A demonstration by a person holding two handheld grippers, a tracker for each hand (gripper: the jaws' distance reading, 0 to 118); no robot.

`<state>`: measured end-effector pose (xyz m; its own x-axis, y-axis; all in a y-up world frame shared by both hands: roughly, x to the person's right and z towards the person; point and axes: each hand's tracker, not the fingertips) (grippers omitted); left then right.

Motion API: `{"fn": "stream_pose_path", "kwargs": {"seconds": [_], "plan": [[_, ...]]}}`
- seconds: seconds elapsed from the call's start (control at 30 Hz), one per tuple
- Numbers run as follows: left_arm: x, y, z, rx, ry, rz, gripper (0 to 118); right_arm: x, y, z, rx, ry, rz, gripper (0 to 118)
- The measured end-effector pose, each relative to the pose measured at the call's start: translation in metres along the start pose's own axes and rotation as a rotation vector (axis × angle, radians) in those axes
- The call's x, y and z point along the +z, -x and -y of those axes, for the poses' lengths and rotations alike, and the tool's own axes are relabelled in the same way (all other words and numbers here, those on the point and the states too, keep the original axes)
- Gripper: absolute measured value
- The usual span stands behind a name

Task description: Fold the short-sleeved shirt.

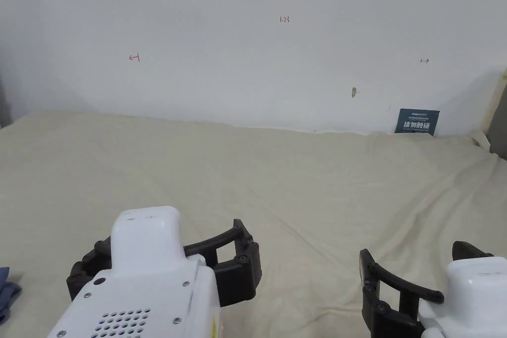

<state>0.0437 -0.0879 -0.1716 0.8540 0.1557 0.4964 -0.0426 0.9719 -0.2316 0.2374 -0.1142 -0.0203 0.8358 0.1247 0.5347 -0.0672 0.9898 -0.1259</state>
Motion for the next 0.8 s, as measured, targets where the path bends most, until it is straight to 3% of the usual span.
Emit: {"fn": "stream_pose_path", "kwargs": {"seconds": [0.13, 0.33, 0.5, 0.8], "plan": [[-0.0016, 0.0014, 0.0046, 0.089, 0.047, 0.096, 118, 0.0001, -0.0001, 0.0001, -0.007, 0.003, -0.001, 99], [-0.0053, -0.0053, 0.0054, 0.023, 0.039, -0.004, 118, 0.001, -0.0032, 0.0012, -0.005, 0.001, 0.006, 99], [-0.0043, -0.0007, 0.0043, 0.084, 0.06, 0.061, 118, -0.0007, -0.0051, 0.0024, -0.019, 0.011, 0.008, 99], [-0.0053, 0.0011, 0.0018, 0.035, 0.022, 0.001, 118, -0.0011, -0.0051, 0.0042, -0.018, 0.015, 0.01, 99]]}}
